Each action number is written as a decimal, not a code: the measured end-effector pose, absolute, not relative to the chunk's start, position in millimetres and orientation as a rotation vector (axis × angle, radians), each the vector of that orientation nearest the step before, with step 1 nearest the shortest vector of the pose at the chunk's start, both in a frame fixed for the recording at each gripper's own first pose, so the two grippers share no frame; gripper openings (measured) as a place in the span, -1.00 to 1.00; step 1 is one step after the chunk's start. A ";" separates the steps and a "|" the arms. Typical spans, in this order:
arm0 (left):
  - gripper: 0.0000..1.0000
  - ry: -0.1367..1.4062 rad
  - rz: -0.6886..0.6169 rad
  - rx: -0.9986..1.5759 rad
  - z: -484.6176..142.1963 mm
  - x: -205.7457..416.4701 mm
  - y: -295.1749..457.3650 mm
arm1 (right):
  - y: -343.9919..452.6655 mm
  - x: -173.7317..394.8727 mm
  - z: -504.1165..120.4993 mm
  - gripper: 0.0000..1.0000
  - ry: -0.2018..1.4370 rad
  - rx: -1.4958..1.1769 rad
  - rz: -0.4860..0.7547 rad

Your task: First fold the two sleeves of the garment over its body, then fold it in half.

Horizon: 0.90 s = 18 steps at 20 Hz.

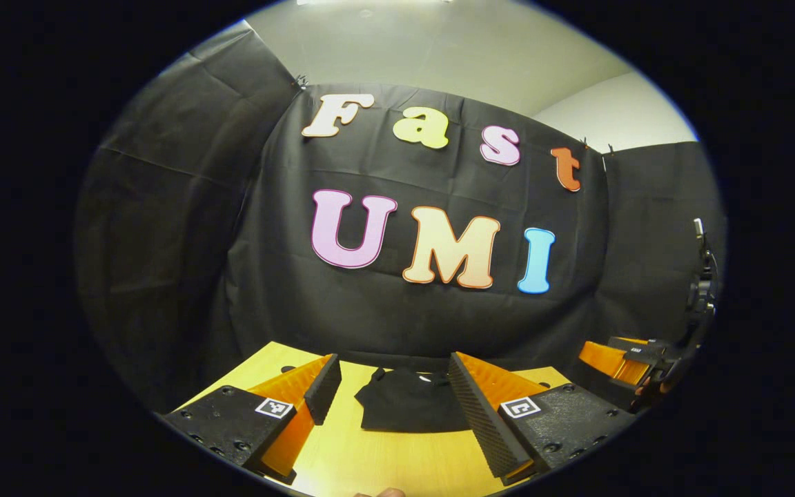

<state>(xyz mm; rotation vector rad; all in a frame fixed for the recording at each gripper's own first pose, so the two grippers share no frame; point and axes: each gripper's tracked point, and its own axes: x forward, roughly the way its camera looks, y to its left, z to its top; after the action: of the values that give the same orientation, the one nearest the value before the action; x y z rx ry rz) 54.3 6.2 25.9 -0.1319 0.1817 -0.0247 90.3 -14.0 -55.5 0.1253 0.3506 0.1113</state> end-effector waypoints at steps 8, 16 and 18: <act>0.85 0.000 -0.007 -0.102 75.4 27.3 -21.3 | -1.2 58.9 -49.0 0.92 0.329 0.097 0.200; 0.84 -0.078 -0.045 -0.130 68.9 25.4 -4.6 | 22.6 45.7 -18.0 0.99 0.152 0.034 0.156; 0.84 -0.081 -0.033 -0.119 65.8 24.1 4.4 | 23.1 45.8 -8.3 0.99 0.103 0.004 0.129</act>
<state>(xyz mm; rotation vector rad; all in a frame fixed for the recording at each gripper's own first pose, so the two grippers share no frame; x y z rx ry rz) 24.1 4.4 65.8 -0.1193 -0.0811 -0.0327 45.8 23.1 -8.3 0.0037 0.1027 0.1285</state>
